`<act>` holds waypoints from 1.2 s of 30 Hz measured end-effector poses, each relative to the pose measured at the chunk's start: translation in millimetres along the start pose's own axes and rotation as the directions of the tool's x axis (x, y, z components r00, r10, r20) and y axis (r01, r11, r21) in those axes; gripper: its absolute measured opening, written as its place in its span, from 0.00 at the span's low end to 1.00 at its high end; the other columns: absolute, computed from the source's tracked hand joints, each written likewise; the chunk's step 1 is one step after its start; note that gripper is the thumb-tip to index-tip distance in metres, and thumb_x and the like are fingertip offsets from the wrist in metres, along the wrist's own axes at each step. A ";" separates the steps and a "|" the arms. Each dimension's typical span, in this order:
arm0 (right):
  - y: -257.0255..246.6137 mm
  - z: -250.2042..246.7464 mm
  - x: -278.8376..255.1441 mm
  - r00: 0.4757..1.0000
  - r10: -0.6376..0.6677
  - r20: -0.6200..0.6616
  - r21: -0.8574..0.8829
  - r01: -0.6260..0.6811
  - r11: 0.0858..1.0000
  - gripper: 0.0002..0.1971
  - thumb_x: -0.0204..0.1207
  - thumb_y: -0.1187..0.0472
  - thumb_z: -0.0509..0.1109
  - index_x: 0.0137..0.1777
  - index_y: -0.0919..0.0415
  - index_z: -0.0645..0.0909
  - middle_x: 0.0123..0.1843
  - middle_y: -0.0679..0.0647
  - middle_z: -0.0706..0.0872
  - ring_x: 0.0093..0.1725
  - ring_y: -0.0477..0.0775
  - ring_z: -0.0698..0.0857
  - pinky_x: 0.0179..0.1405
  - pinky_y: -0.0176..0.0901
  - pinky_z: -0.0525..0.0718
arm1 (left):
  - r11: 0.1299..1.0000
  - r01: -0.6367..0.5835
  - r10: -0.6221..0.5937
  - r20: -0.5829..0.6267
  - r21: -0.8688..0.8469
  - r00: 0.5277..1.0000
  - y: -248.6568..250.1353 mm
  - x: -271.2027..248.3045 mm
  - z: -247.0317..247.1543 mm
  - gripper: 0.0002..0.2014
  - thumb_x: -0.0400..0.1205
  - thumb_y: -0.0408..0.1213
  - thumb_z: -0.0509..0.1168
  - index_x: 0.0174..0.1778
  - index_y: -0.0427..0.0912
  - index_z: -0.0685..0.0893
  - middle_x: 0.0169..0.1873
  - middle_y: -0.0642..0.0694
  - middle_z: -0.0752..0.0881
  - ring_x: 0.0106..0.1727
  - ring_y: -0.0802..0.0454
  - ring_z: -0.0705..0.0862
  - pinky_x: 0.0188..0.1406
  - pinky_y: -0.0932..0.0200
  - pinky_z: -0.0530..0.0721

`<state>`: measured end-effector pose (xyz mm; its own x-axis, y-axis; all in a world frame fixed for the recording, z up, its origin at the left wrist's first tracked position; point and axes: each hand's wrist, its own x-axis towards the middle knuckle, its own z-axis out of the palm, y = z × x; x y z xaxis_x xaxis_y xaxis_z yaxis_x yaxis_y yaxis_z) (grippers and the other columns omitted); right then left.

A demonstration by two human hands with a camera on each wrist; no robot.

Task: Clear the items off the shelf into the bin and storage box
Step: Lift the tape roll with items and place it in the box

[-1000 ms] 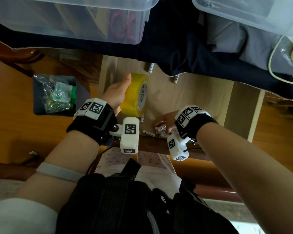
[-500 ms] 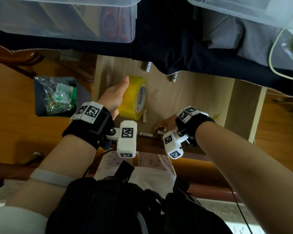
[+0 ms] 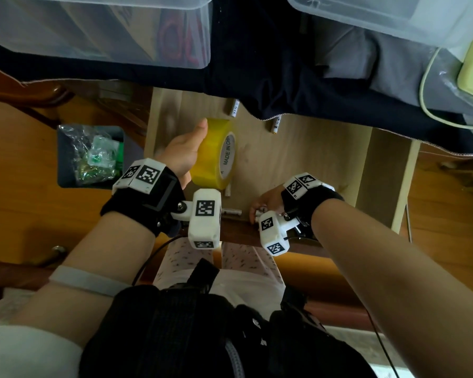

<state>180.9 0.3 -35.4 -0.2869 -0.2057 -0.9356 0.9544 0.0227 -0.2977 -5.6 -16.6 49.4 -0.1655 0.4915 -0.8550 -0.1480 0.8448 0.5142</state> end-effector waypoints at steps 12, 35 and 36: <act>4.6 -1.5 -31.1 0.963 -0.176 -0.205 0.174 0.213 0.962 0.04 0.75 0.69 0.70 0.47 0.63 0.79 0.35 0.50 0.78 0.35 0.41 0.81 0.37 0.28 0.79 | 0.999 0.030 -0.030 -0.011 0.023 1.000 6.8 -14.7 7.4 0.24 0.77 0.58 0.61 0.59 0.43 0.80 0.50 0.47 0.86 0.58 0.47 0.84 0.67 0.48 0.79; -217.9 -72.2 -257.9 0.524 -0.803 -0.284 -0.011 0.836 0.549 0.17 0.63 0.64 0.73 0.50 0.61 0.73 0.30 0.44 0.86 0.30 0.41 0.85 0.27 0.31 0.83 | 0.820 -0.532 0.544 0.003 -0.211 0.839 178.0 -161.3 -150.0 0.30 0.77 0.57 0.60 0.72 0.44 0.75 0.64 0.38 0.84 0.64 0.41 0.85 0.56 0.45 0.85; -230.9 -74.2 -259.3 0.501 -0.808 -0.309 -0.003 0.849 0.528 0.15 0.64 0.65 0.71 0.50 0.61 0.73 0.29 0.44 0.86 0.29 0.40 0.84 0.25 0.30 0.82 | 0.817 -0.534 0.548 0.003 -0.217 0.837 185.1 -163.4 -160.4 0.30 0.77 0.58 0.59 0.72 0.44 0.76 0.64 0.38 0.85 0.63 0.42 0.85 0.54 0.46 0.86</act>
<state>28.8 121.0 261.8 -0.9406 0.1813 -0.2869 0.2597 -0.1601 -0.9523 -162.4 25.4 295.1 -0.2168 0.8746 -0.4337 -0.2438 0.3817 0.8916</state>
